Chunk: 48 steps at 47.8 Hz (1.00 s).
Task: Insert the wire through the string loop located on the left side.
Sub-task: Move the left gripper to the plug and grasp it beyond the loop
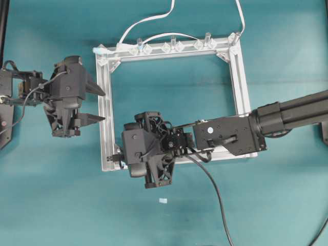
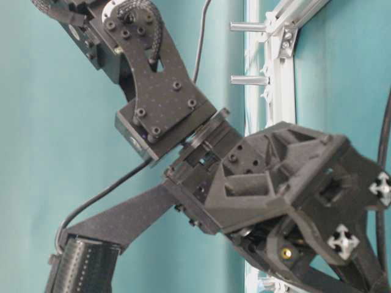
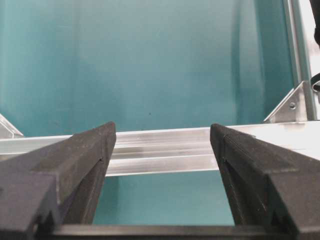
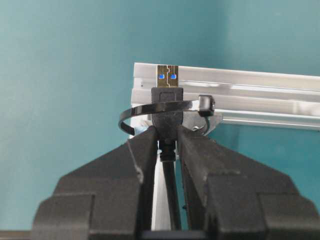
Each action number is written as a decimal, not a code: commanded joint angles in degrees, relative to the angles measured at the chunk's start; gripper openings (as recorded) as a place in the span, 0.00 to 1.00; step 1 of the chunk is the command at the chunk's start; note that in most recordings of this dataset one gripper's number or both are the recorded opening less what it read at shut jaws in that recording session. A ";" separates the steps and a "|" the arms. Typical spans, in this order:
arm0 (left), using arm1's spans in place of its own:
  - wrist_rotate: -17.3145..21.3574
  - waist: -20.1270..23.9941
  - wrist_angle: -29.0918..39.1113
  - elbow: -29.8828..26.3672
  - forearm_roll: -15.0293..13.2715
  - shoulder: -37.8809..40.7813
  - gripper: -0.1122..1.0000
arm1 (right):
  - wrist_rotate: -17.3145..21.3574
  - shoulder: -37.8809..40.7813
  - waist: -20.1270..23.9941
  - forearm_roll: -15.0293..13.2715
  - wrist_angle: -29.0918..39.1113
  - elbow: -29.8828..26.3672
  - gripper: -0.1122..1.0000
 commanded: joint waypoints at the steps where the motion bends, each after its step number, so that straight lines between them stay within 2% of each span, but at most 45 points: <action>1: -0.18 -0.97 -0.18 -0.88 -0.09 -0.70 0.78 | -0.09 -1.14 0.09 -0.09 -0.26 -1.67 0.26; 7: -1.32 -2.99 -0.18 -1.14 -0.18 -0.62 0.78 | -0.09 -1.14 0.09 -0.18 -0.26 -1.67 0.26; 13: -4.39 -6.33 0.18 -1.23 -0.18 -0.62 0.78 | -0.09 -1.23 0.09 -0.26 -0.26 -1.67 0.26; 28: -15.38 -16.08 0.88 -2.02 -0.18 -0.35 0.78 | -0.09 -1.23 0.09 -0.26 -0.26 -1.67 0.26; 39: -23.55 -17.67 1.23 -4.04 -0.18 2.37 0.81 | -0.09 -1.14 0.09 -0.26 -0.26 -1.76 0.26; 44: -24.17 -17.67 1.76 -4.75 -0.26 4.75 0.90 | -0.09 -1.23 0.09 -0.26 -0.26 -1.67 0.26; 48: -24.35 -17.67 1.85 -5.62 -0.26 6.33 0.91 | -0.09 -1.23 0.09 -0.26 -0.26 -1.67 0.26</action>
